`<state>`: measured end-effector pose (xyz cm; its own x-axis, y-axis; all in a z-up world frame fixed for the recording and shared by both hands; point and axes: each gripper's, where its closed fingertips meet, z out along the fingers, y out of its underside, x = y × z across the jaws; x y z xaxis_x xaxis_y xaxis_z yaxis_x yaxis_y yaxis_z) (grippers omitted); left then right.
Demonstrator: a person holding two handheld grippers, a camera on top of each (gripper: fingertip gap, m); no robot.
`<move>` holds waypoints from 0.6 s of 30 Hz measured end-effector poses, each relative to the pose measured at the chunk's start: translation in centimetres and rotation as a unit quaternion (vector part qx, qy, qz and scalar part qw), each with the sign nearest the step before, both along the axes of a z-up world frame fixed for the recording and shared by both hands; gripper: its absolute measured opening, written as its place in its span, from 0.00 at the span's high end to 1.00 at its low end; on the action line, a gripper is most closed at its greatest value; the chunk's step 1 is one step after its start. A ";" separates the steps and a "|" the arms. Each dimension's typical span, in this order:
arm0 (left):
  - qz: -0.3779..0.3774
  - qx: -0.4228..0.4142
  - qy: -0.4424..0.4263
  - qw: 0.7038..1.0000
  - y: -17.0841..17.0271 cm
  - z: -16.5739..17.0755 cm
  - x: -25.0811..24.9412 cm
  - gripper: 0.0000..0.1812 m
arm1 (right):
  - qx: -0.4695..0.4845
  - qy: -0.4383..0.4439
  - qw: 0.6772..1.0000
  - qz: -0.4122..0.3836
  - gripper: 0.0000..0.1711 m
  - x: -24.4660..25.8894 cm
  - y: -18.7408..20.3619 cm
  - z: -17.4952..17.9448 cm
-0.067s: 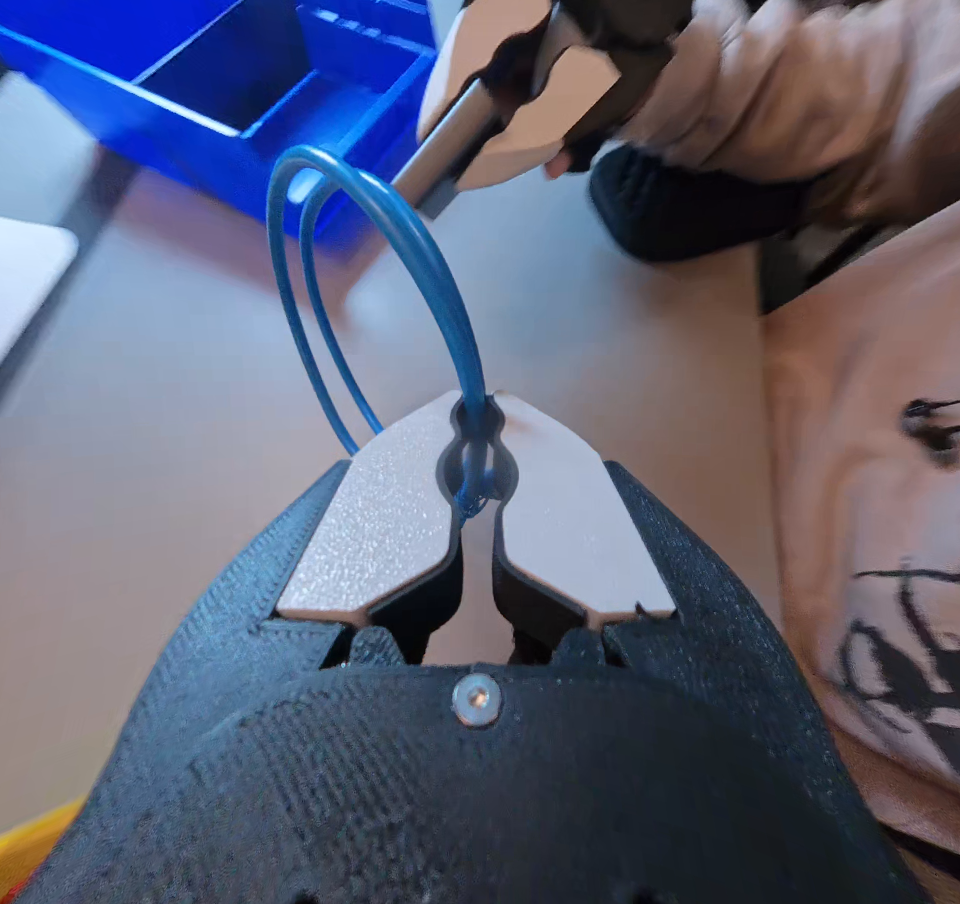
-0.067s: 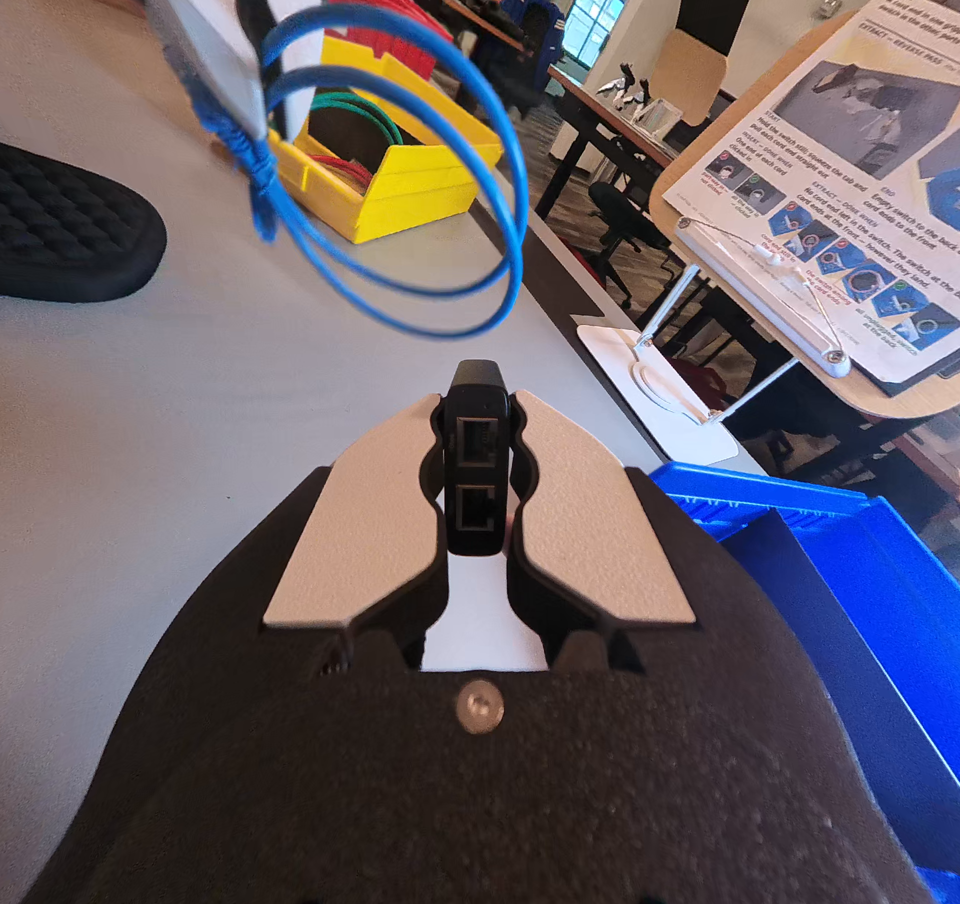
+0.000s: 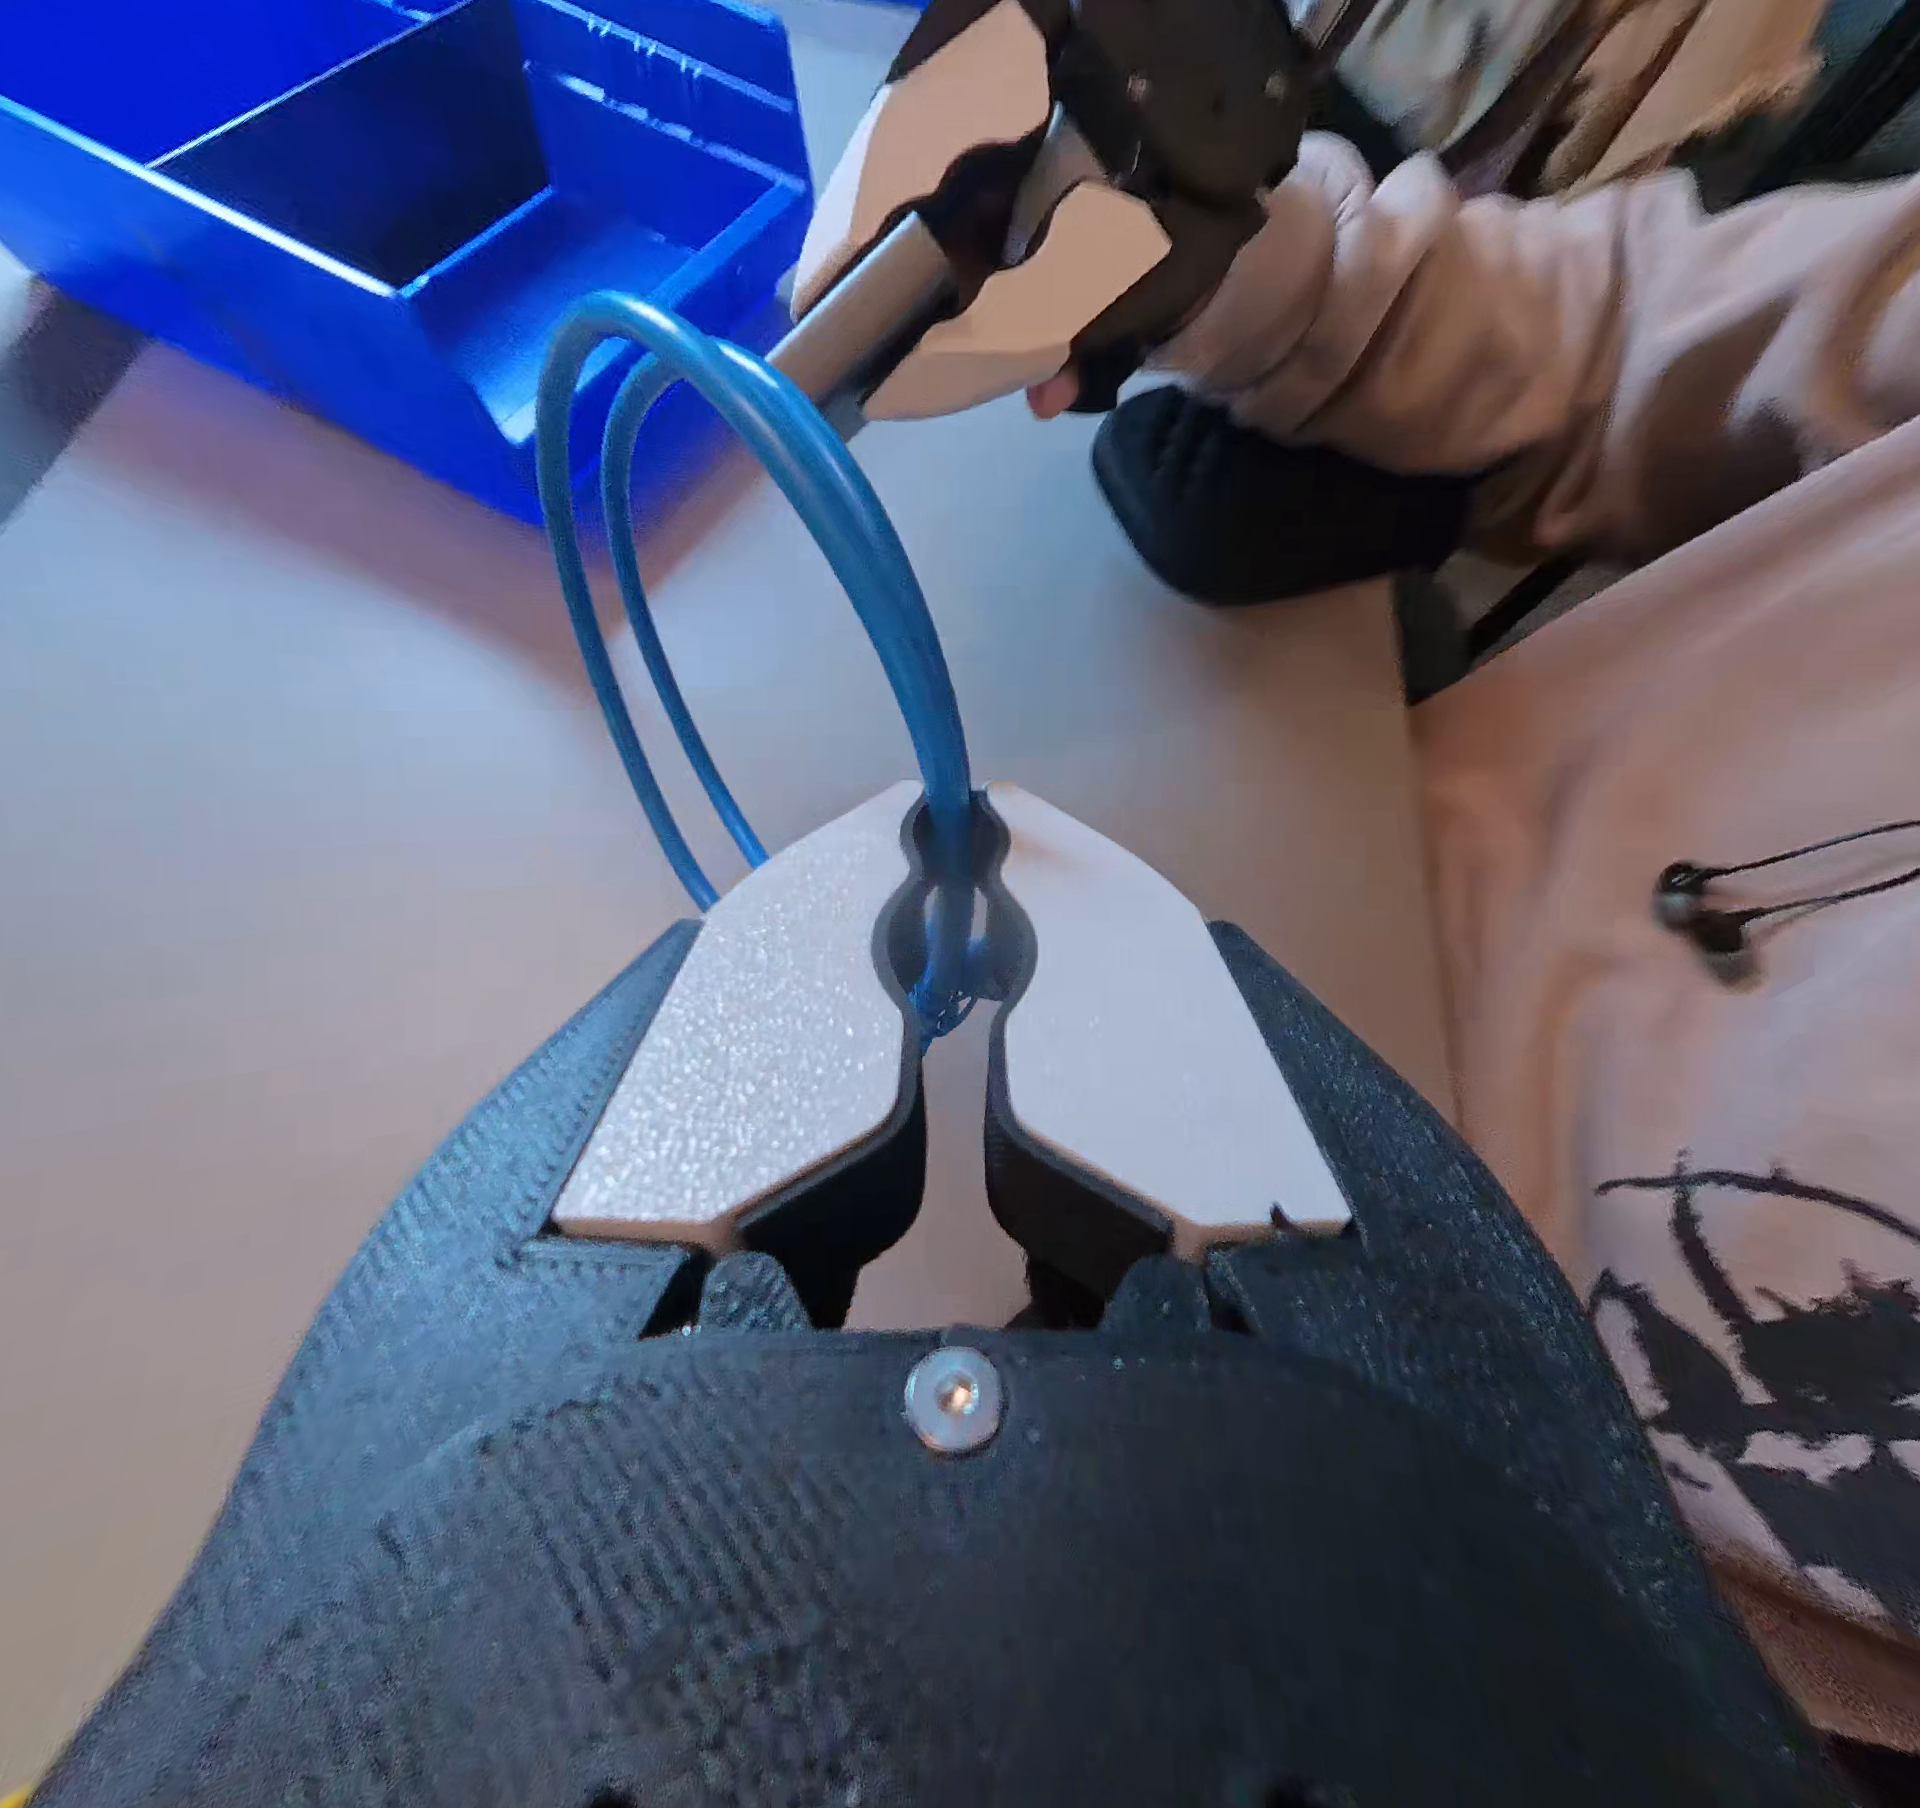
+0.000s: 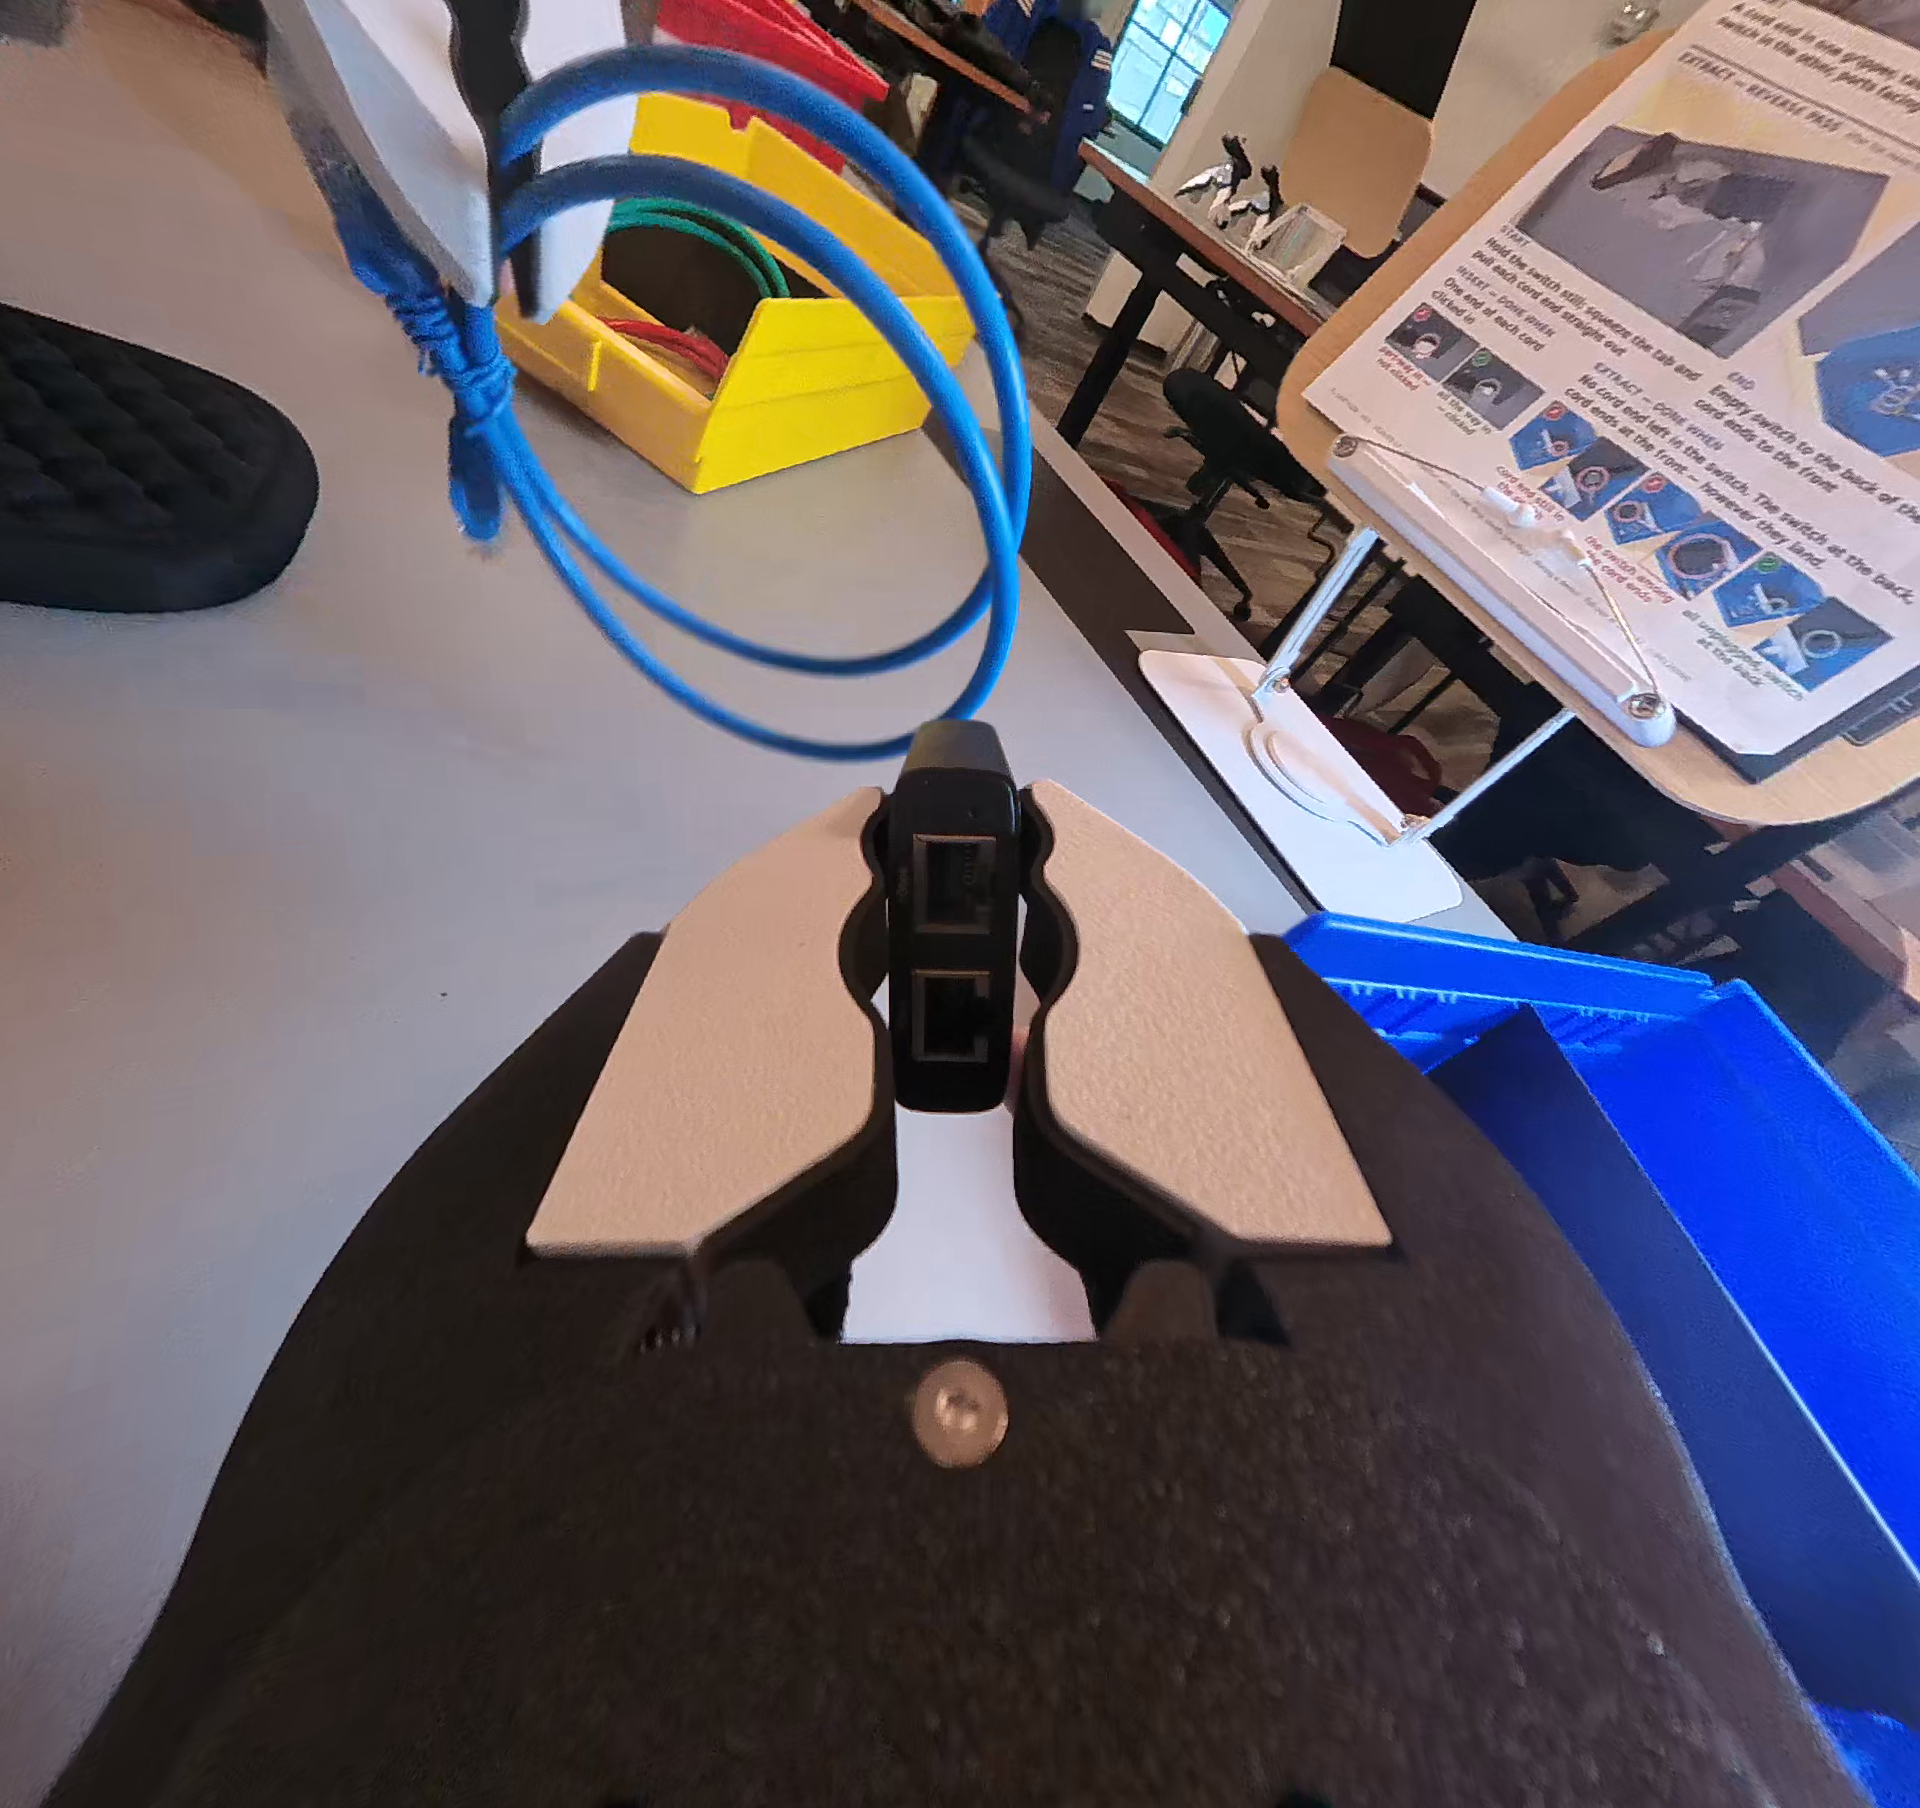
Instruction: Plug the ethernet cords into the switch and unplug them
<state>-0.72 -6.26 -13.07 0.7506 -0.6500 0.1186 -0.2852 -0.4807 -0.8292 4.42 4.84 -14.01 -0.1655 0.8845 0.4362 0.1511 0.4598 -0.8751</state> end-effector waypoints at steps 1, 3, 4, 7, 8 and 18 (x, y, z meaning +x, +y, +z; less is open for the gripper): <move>-0.003 -0.002 -0.029 1.000 0.3 0.2 0.2 0.97 | -0.001 0.003 1.000 -0.003 0.88 0.1 0.2 0.1; 0.006 -0.008 -0.084 0.996 1.1 0.4 0.0 0.97 | -0.005 0.007 1.000 -0.007 0.88 0.4 0.7 0.4; 0.014 -0.013 -0.108 0.994 1.4 0.3 -0.3 0.97 | -0.008 0.010 1.000 -0.009 0.88 0.5 0.9 0.5; 0.047 -0.022 -0.181 0.982 2.5 0.0 -1.8 0.97 | -0.021 0.012 1.000 -0.009 0.88 0.8 1.3 0.6; 0.058 -0.025 -0.205 0.977 2.9 -0.3 -2.3 0.97 | -0.023 0.012 1.000 -0.009 0.88 0.8 1.3 0.5; 0.130 -0.038 -0.188 0.973 1.6 -6.2 -6.3 0.96 | -0.025 0.002 1.000 -0.006 0.88 0.6 1.2 0.0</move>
<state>-6.98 -4.70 -19.25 0.7825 -0.4227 0.4572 0.1717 -0.5593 -0.8110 4.99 6.09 -14.02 -0.1537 0.9069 0.3922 0.1525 0.4139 -0.8974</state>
